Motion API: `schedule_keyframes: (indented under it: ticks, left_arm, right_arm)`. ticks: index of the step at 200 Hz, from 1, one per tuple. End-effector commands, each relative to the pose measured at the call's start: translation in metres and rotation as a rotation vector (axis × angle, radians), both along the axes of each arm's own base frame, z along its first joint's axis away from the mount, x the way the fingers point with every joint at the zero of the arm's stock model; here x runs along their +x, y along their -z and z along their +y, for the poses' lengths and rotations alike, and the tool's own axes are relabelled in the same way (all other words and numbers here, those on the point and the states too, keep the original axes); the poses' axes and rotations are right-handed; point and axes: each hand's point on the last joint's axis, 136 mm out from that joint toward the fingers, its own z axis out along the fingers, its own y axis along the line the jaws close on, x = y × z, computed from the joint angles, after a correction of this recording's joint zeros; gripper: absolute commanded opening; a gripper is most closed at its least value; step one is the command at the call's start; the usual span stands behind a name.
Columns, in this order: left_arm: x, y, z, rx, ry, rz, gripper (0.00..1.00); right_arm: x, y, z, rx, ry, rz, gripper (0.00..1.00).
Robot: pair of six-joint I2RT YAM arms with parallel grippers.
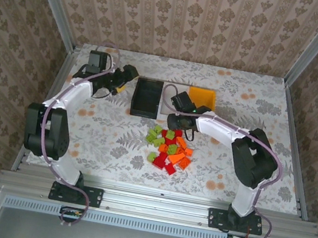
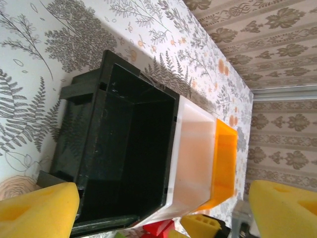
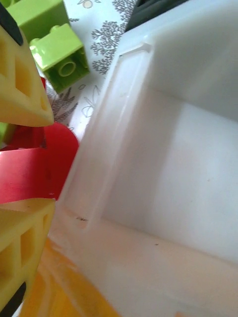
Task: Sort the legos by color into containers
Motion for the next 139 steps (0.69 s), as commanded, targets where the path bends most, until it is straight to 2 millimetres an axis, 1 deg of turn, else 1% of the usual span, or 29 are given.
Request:
schedule_keyframes:
  ticks: [1,26,41,51,55,66,81,89,102,106,115,127,129,132,139]
  left_arm:
    - [0.000,-0.028,0.003,-0.055,0.002,-0.045,0.90]
    - [-0.001,-0.035,0.009,-0.054,-0.010,-0.066,0.90]
    - [-0.001,-0.037,0.011,-0.053,-0.014,-0.069,0.90]
    - [0.000,-0.038,0.013,-0.056,-0.020,-0.070,0.90]
    - [-0.002,-0.040,0.010,-0.074,-0.001,-0.070,0.90]
    - [-0.002,-0.043,0.011,-0.084,-0.001,-0.071,0.90]
    - [-0.004,-0.045,0.011,-0.092,0.001,-0.077,0.90]
    - [-0.005,-0.045,0.008,-0.100,0.006,-0.077,0.91]
    - [-0.008,-0.046,-0.001,-0.126,0.026,-0.080,0.92]
    - [-0.009,-0.046,-0.005,-0.139,0.034,-0.077,0.93]
    - [-0.011,-0.047,-0.017,-0.178,0.069,-0.074,0.94]
    - [-0.013,-0.051,-0.034,-0.231,0.125,-0.081,0.95]
    - [-0.013,-0.052,-0.037,-0.237,0.134,-0.084,0.98]
    - [-0.014,-0.053,-0.041,-0.242,0.148,-0.086,1.00]
    - [-0.015,-0.054,-0.046,-0.236,0.167,-0.093,1.00]
  right_arm:
    - [0.005,0.011,-0.006,-0.046,0.054,0.027,0.43]
    - [0.011,0.009,-0.002,-0.041,0.062,0.022,0.43]
    - [0.008,-0.003,-0.006,-0.041,0.068,0.000,0.43]
    - [0.002,-0.011,-0.012,-0.039,0.069,-0.009,0.43]
    - [-0.001,-0.015,-0.014,-0.040,0.063,-0.012,0.43]
    - [-0.011,-0.022,-0.023,-0.058,0.055,-0.019,0.43]
    - [-0.030,-0.023,-0.037,-0.080,0.032,0.002,0.43]
    - [-0.042,-0.022,-0.038,-0.069,0.003,0.020,0.43]
    - [-0.062,-0.015,-0.037,-0.034,-0.050,0.070,0.43]
    - [-0.072,-0.011,-0.040,-0.041,-0.056,0.101,0.43]
    - [-0.084,-0.006,-0.039,-0.025,-0.084,0.137,0.45]
    - [-0.095,0.001,-0.041,-0.028,-0.104,0.146,0.47]
    - [-0.097,0.002,-0.041,-0.026,-0.105,0.149,0.48]
    - [-0.100,0.004,-0.043,-0.025,-0.108,0.159,0.48]
    - [-0.100,0.006,-0.038,0.001,-0.122,0.150,0.49]
